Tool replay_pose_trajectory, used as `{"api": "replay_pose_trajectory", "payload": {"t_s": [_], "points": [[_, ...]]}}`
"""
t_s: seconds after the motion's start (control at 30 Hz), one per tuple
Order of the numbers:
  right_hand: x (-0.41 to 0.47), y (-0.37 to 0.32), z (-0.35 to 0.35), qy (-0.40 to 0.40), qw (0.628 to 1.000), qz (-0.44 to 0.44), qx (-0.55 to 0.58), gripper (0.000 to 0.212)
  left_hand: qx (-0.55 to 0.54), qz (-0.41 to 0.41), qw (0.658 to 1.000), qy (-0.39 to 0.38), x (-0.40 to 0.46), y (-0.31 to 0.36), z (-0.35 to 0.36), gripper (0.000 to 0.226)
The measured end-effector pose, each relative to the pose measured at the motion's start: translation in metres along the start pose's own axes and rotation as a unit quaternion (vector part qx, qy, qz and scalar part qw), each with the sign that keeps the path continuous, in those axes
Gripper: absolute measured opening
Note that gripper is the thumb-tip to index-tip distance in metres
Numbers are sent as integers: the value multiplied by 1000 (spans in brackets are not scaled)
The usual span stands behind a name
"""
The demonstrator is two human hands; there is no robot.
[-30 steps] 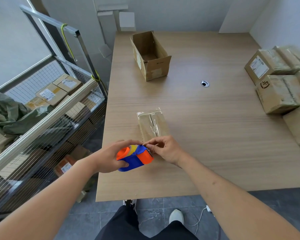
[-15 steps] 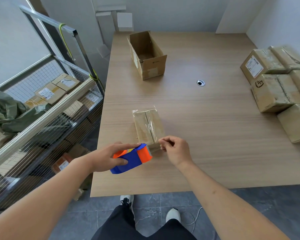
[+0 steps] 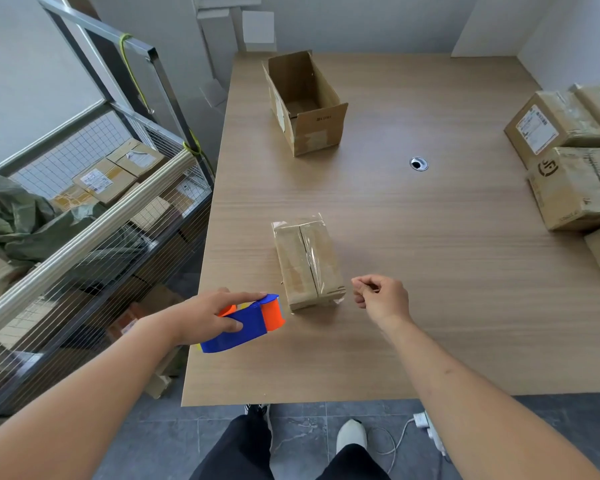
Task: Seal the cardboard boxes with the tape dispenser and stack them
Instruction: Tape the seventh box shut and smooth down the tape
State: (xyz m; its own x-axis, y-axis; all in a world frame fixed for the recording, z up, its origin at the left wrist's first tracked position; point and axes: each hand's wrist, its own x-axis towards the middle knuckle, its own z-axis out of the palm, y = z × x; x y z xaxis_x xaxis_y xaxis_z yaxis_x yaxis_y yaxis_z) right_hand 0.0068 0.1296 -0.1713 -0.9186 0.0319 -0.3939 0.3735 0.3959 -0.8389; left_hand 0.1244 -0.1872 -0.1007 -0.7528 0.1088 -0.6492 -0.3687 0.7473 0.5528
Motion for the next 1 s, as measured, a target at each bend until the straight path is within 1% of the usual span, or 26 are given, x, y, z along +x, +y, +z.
{"api": "replay_pose_trajectory", "payload": {"t_s": [0.13, 0.27, 0.33, 0.4, 0.43, 0.5, 0.53, 0.57, 0.6, 0.63, 0.67, 0.7, 0.73, 0.77, 0.8, 0.87, 1.0], "points": [[8, 9, 9, 3, 1000, 3, 2, 23, 15, -20, 1000, -7, 15, 0, 2, 66], [11, 16, 20, -21, 1000, -4, -2, 26, 18, -18, 1000, -6, 24, 0, 4, 66], [14, 20, 23, -28, 999, -14, -23, 24, 22, -16, 1000, -7, 26, 2, 5, 66], [16, 19, 24, -42, 995, -38, -84, 16, 24, -14, 1000, -13, 28, 5, 4, 66], [17, 17, 23, -50, 989, -48, -129, 19, 24, -14, 999, -16, 29, 6, 3, 66], [19, 14, 24, -50, 978, -45, -199, 39, 25, -12, 999, -19, 29, 6, 4, 67], [16, 11, 26, -32, 974, -47, -218, 48, 22, -12, 1000, -19, 29, 6, 4, 67], [12, 6, 29, 6, 968, -76, -238, 51, 15, -12, 1000, -19, 29, 6, 5, 67], [7, 1, 34, 50, 954, -135, -265, 51, 9, -11, 1000, -20, 30, 5, 6, 67], [2, -3, 39, 70, 931, -203, -295, 50, 5, -9, 1000, -20, 31, 5, 6, 67], [-2, -6, 45, 55, 905, -267, -326, 51, 2, -8, 1000, -21, 32, 5, 7, 67], [-3, -6, 52, 7, 878, -317, -357, 55, 0, -6, 1000, -22, 33, 6, 8, 67], [-3, -4, 57, -51, 852, -346, -390, 60, 0, -4, 1000, -22, 34, 7, 8, 67], [-1, 1, 62, -100, 829, -355, -421, 65, 0, -1, 1000, -22, 35, 7, 9, 67], [1, 6, 64, -123, 813, -355, -446, 69, 0, 2, 1000, -22, 35, 7, 9, 67], [5, 14, 67, -121, 792, -352, -483, 74, -15, 6, 1000, -21, 32, 3, 9, 67], [8, 10, 70, -130, 786, -329, -506, 72, -72, -5, 997, -36, 19, -19, 4, 68]]}}
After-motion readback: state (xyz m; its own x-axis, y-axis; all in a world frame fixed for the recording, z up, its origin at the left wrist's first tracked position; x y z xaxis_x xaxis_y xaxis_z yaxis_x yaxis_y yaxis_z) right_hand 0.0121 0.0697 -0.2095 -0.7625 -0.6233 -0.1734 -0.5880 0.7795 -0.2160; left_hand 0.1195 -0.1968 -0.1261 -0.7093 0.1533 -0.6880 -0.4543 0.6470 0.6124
